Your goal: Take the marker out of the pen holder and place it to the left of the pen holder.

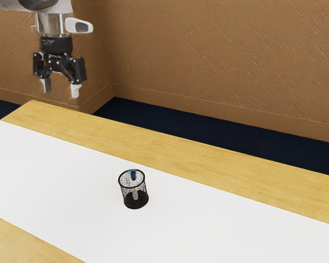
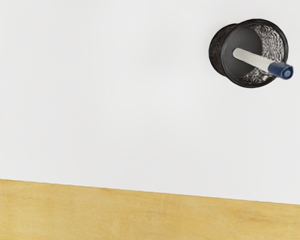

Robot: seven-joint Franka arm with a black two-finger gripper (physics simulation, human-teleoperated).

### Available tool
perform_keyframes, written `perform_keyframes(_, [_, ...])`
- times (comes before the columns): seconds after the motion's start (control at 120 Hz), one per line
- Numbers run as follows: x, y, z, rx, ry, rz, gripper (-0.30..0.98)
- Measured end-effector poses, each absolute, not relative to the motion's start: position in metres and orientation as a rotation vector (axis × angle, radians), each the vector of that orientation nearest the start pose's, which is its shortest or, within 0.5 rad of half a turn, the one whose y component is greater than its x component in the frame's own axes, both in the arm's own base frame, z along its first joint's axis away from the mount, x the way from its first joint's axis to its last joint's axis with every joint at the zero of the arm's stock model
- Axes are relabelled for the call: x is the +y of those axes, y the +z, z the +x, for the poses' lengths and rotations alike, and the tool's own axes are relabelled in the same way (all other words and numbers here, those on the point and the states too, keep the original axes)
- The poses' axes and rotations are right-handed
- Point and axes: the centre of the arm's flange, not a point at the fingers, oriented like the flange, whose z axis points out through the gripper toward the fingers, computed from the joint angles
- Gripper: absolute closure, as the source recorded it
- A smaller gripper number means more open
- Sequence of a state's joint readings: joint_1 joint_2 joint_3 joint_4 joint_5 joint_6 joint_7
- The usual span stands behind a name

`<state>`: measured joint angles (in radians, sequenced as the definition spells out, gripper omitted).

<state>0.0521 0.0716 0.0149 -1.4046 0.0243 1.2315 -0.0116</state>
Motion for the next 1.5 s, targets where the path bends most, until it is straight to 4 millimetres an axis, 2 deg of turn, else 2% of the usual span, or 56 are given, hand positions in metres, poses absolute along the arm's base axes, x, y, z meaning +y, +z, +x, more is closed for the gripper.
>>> perform_keyframes(0.117, [0.038, 0.635, 0.553, -0.132, 0.257, -3.113, 0.00])
perform_keyframes(0.275, [0.052, 0.637, 0.561, -0.177, 0.152, -3.117, 0.00])
perform_keyframes(0.342, [0.054, 0.631, 0.565, -0.185, 0.134, -3.114, 0.00])
perform_keyframes(0.408, [0.052, 0.604, 0.567, -0.185, 0.187, -3.112, 0.00])
perform_keyframes(0.475, [0.050, 0.551, 0.574, -0.182, 0.272, -3.105, 0.00])
perform_keyframes(0.5, [0.049, 0.537, 0.577, -0.181, 0.286, -3.104, 0.00])
perform_keyframes(0.625, [0.041, 0.477, 0.591, -0.165, 0.325, -3.101, 0.00])
perform_keyframes(0.7, [0.029, 0.455, 0.600, -0.133, 0.314, -3.104, 0.00])
perform_keyframes(0.775, [0.018, 0.436, 0.584, -0.098, 0.283, -3.109, 0.00])
perform_keyframes(0.875, [-0.008, 0.452, 0.564, -0.023, 0.124, -3.123, 0.00])
perform_keyframes(0.958, [-0.032, 0.448, 0.546, 0.054, 0.037, -3.125, 0.00])
perform_keyframes(1.033, [-0.052, 0.453, 0.529, 0.123, -0.056, -3.121, 0.00])
perform_keyframes(1.158, [-0.069, 0.456, 0.505, 0.187, -0.169, -3.106, 0.00])
perform_keyframes(1.233, [-0.083, 0.451, 0.490, 0.238, -0.206, -3.095, 0.00])
perform_keyframes(1.367, [-0.089, 0.414, 0.495, 0.265, -0.185, -3.110, 0.00])
perform_keyframes(1.5, [-0.113, 0.405, 0.497, 0.330, -0.236, -3.118, 0.00])
